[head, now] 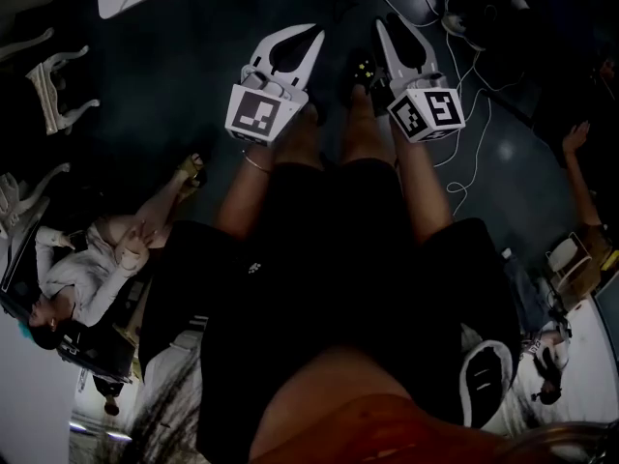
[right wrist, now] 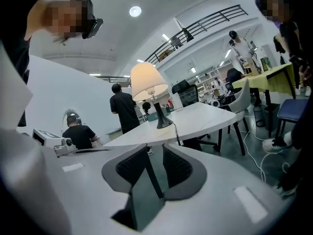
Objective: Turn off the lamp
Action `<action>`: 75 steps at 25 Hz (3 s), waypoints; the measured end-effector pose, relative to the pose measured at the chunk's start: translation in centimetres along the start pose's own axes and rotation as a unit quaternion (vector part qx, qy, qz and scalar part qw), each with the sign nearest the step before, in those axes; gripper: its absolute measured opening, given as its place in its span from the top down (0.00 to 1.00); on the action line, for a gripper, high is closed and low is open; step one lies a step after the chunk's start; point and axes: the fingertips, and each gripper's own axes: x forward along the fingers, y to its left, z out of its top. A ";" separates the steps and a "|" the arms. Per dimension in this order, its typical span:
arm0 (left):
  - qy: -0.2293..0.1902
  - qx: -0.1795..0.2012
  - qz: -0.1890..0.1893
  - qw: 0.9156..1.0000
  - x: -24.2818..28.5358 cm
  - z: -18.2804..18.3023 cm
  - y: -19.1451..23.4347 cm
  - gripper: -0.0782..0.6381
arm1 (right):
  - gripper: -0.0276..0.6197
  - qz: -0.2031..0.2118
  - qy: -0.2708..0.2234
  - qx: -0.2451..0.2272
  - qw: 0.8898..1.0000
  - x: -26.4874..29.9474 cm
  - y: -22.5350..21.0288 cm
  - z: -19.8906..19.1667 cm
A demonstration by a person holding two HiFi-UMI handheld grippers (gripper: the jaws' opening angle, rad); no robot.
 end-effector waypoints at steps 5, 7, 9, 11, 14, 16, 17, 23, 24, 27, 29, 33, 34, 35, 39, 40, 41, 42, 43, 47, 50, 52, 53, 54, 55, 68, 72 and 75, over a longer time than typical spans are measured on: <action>0.003 -0.007 0.018 1.000 0.9 -1.5 0.5 0.88 | 0.84 0.003 0.007 -0.007 1.000 1.9 -2.4 -0.1; 0.009 -0.012 0.024 1.000 1.2 -1.8 0.5 0.88 | 0.84 0.006 0.009 -0.011 1.000 2.7 -3.2 0.0; 0.012 -0.014 0.029 0.999 1.4 -2.0 0.6 0.88 | 0.84 0.009 0.010 -0.014 1.000 3.5 -3.9 0.1; 0.010 -0.016 0.036 0.999 1.9 -2.4 0.8 0.88 | 0.84 0.014 0.011 -0.016 1.000 4.2 -4.5 0.1; 0.011 -0.018 0.047 0.999 2.8 -3.0 1.4 0.88 | 0.84 0.021 0.020 -0.013 0.999 5.3 -5.1 -0.5; 0.015 -0.014 0.052 0.998 3.5 -3.4 1.8 0.88 | 0.82 0.025 0.031 -0.013 0.999 5.9 -5.5 -1.2; 0.014 -0.015 0.053 0.998 3.9 -3.5 1.9 0.88 | 0.82 0.027 0.036 -0.015 0.999 6.3 -5.7 -1.5; 0.012 -0.022 0.049 0.998 5.9 -4.3 1.9 0.88 | 0.82 0.038 0.047 -0.024 0.998 8.2 -7.1 -2.6; 0.012 -0.022 0.051 0.998 6.0 -4.4 2.0 0.88 | 0.82 0.040 0.047 -0.024 0.998 8.4 -7.2 -2.7; 0.014 -0.025 0.054 0.998 6.5 -5.0 2.3 0.88 | 0.82 0.047 0.050 -0.024 0.997 9.1 -7.4 -3.2; 0.015 -0.029 0.056 0.998 6.9 -5.5 2.4 0.88 | 0.82 0.049 0.055 -0.024 0.997 9.4 -7.7 -3.6; 0.016 -0.036 0.060 0.997 8.2 -6.3 2.4 0.88 | 0.82 0.043 0.059 -0.019 0.997 9.9 -9.3 -4.1; 0.017 -0.036 0.060 0.997 8.4 -6.5 2.4 0.88 | 0.83 0.041 0.058 -0.017 0.997 10.0 -9.5 -4.1; 0.020 -0.032 0.060 0.997 8.5 -6.6 2.4 0.88 | 0.89 0.041 0.058 -0.018 0.997 10.1 -9.5 -4.1; 0.020 -0.032 0.058 0.998 8.7 -6.7 2.4 0.88 | 0.93 0.054 0.065 -0.033 0.996 10.2 -8.6 -4.3; 0.022 -0.031 0.056 0.998 8.7 -6.7 2.3 0.88 | 0.94 0.058 0.067 -0.035 0.995 10.1 -8.4 -4.3; 0.024 -0.028 0.054 0.998 8.8 -6.8 2.1 0.88 | 0.94 0.062 0.067 -0.033 0.995 9.9 -8.3 -4.2; 0.026 -0.025 0.053 0.998 8.8 -6.9 2.0 0.88 | 0.95 0.065 0.066 -0.029 0.995 9.8 -8.3 -4.2; 0.028 -0.025 0.053 0.998 8.9 -7.0 1.9 0.88 | 0.95 0.069 0.064 -0.023 0.995 9.6 -8.3 -4.0; 0.029 -0.051 0.044 0.997 9.0 -7.6 1.7 0.88 | 0.95 0.082 0.059 -0.004 0.995 9.0 -8.4 -3.5; 0.037 -0.030 0.046 0.998 9.0 -7.8 1.9 0.88 | 0.95 0.092 0.053 0.010 0.994 8.7 -8.4 -3.0; 0.037 -0.024 0.045 0.998 9.1 -7.8 1.9 0.88 | 0.95 0.102 0.048 0.020 0.993 8.5 -8.0 -2.6; 0.037 -0.026 0.041 0.998 9.2 -7.8 1.8 0.88 | 0.95 0.107 0.045 0.026 0.993 8.4 -7.7 -2.3; 0.037 -0.028 0.038 0.998 9.2 -7.8 1.7 0.88 | 0.95 0.113 0.043 0.032 0.992 8.3 -7.4 -2.1; 0.036 -0.029 0.037 0.998 9.3 -7.8 1.7 0.88 | 0.95 0.118 0.040 0.038 0.991 8.2 -7.2 -1.9; 0.017 -0.027 0.034 0.999 11.0 -6.9 1.9 0.88 | 0.95 0.160 0.017 0.102 0.982 7.5 -5.1 0.3; 0.017 -0.022 0.026 0.999 11.4 -6.7 1.7 0.79 | 0.95 0.168 0.014 0.107 0.980 7.4 -4.6 0.7; 0.018 -0.026 0.016 0.999 11.9 -6.6 1.5 0.79 | 0.95 0.173 0.011 0.115 0.978 7.4 -4.5 1.1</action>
